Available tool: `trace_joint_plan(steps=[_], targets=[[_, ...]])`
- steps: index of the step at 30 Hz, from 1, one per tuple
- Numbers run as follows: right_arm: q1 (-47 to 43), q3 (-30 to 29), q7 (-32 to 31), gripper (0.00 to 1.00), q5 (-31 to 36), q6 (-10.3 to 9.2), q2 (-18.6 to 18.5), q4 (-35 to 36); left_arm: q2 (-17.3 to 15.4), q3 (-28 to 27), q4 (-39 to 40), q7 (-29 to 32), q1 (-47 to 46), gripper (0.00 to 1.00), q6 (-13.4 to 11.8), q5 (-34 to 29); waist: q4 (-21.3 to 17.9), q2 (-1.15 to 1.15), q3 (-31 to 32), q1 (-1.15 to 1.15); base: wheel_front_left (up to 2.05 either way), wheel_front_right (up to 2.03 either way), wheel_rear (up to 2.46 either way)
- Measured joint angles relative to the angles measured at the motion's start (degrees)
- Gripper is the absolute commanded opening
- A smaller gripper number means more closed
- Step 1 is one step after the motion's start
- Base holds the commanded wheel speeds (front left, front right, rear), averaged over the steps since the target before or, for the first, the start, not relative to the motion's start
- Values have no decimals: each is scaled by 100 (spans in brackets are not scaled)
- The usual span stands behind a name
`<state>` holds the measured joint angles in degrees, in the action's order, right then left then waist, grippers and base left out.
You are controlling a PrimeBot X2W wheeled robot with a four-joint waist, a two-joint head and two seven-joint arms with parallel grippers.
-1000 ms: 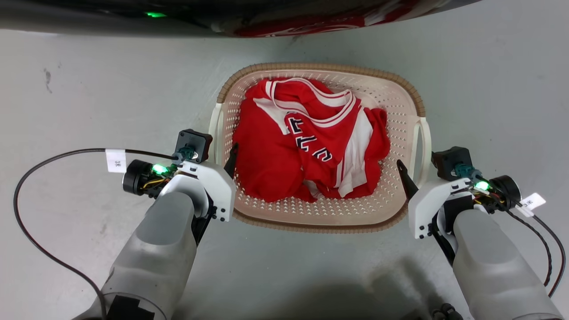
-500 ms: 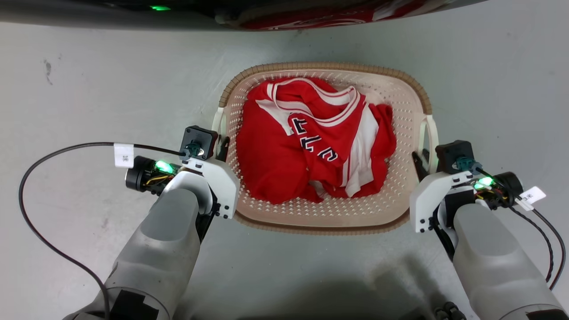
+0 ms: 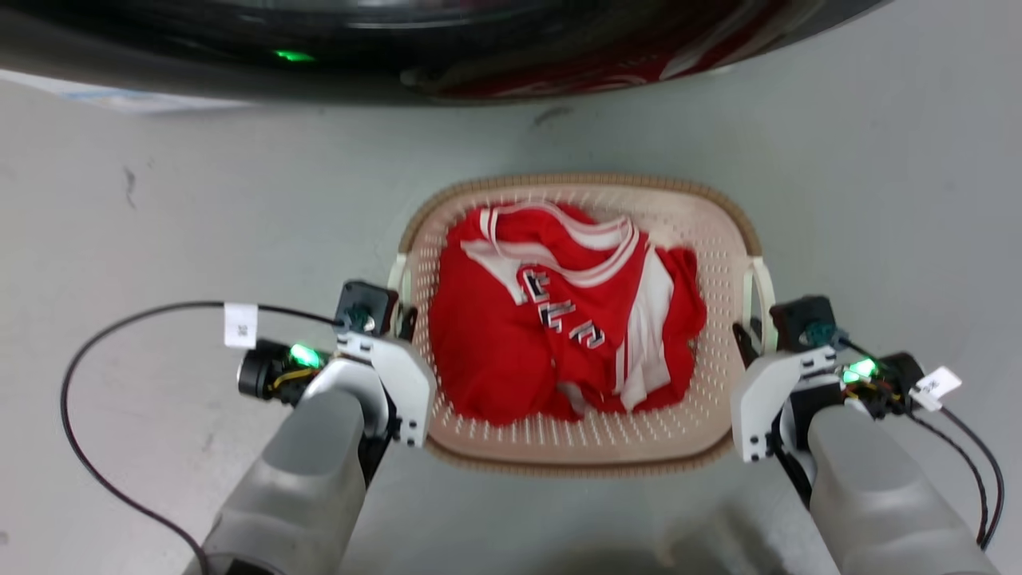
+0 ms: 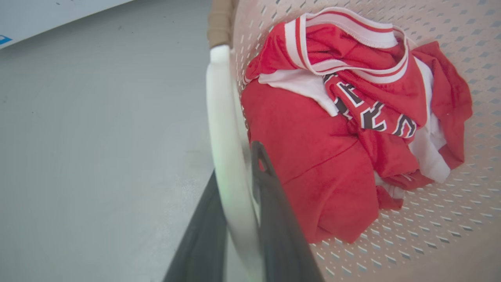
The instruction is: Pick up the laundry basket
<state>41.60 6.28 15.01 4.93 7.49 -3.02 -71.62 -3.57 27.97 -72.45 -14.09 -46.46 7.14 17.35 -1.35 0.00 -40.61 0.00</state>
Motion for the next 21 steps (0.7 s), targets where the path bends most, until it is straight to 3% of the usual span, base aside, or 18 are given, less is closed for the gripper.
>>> trace_joint_plan(steps=[21], targets=[[-722, 1382, -552, 0, -920, -10, -34, -199, -136, 1055, 67, 536, 1017, 0, -12, 1241, 141, 0, 1854, 0, 0, 0, 0]])
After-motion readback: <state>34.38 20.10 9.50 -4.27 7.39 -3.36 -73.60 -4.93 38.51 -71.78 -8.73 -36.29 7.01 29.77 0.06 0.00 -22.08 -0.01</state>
